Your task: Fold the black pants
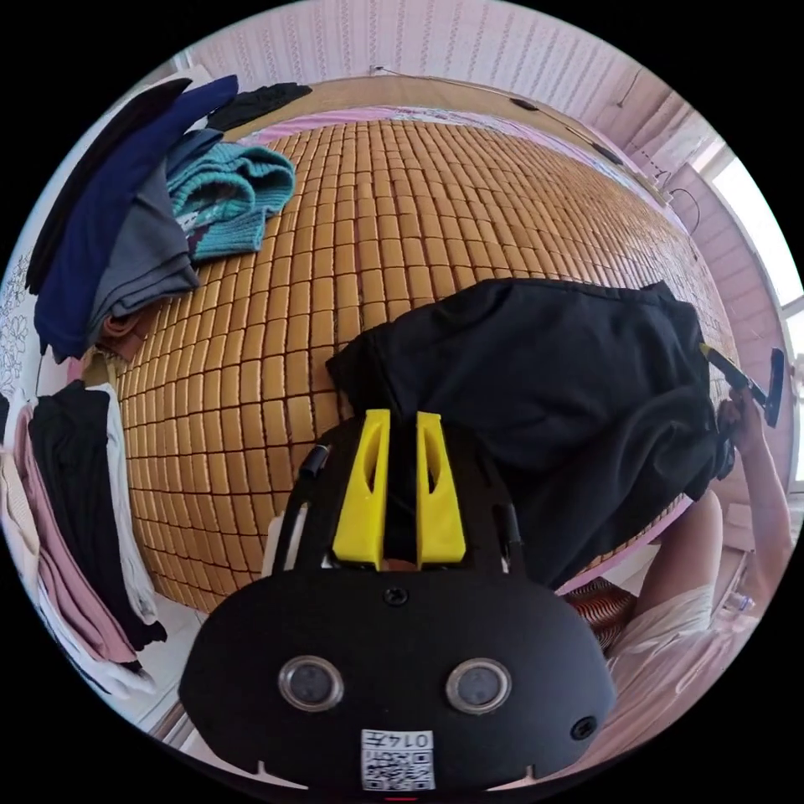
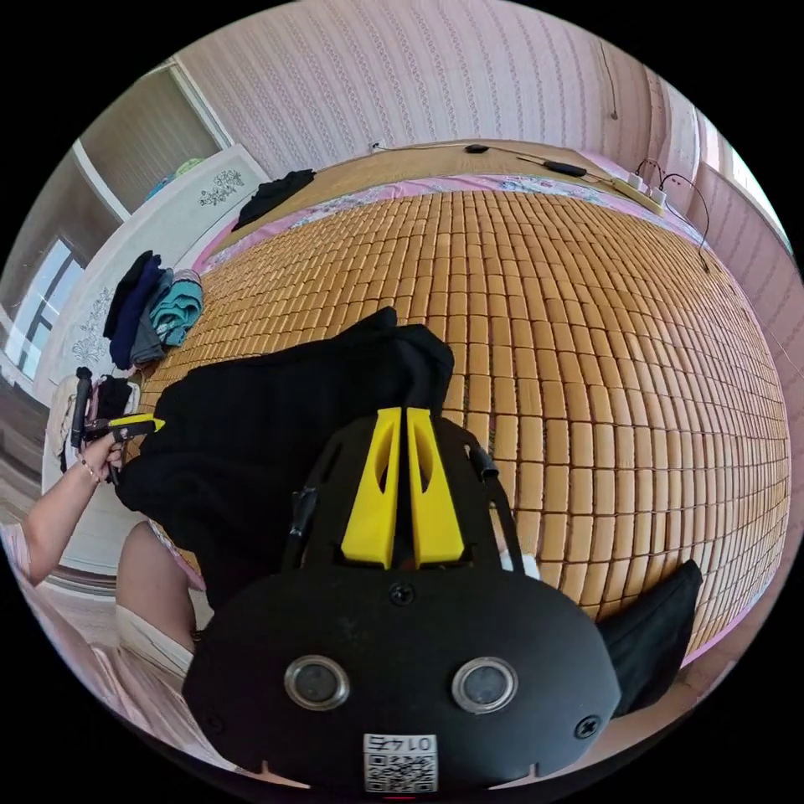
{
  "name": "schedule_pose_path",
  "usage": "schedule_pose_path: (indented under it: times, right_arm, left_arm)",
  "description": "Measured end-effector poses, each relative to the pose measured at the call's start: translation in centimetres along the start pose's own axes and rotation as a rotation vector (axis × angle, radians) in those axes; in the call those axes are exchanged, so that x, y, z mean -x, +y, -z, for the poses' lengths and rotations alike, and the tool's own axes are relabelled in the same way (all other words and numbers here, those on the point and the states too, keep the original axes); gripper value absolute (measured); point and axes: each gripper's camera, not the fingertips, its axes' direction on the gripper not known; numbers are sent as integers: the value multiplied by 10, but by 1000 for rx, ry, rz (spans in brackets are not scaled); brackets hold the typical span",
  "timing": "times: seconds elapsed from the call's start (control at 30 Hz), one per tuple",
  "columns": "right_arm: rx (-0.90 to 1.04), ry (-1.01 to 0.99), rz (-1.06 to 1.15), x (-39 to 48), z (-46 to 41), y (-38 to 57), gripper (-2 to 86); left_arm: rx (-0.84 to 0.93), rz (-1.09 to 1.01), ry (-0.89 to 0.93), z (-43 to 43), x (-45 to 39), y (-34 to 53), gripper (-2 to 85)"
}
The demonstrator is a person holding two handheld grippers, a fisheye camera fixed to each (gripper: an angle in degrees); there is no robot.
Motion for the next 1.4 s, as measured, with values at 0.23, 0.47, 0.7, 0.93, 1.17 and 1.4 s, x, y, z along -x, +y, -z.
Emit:
schedule_pose_path:
  times: [0.23, 0.47, 0.7, 0.93, 1.17, 1.4]
  right_arm:
    - [181, -323, 446, 146, -12, 35, 25]
    - [166, -147, 487, 142, -18, 28, 81]
    - [375, -32, 389, 115, -117, -38, 121]
    - [86, -156, 220, 54, -22, -61, 14]
    - [-40, 355, -40, -54, 75, -29, 29]
    - [64, 441, -97, -95, 40, -16, 95]
  left_arm:
    - [-129, 177, 12, 39, 48, 78, -8]
    - [-85, 224, 23, 28, 68, 115, -9]
    - [-91, 240, 14, 23, 67, 110, -8]
    - [-177, 136, -7, 46, 54, 88, -8]
    - [-178, 75, -14, 32, 37, 35, -7]
    - [-75, 103, -65, -7, 33, 1, -5]
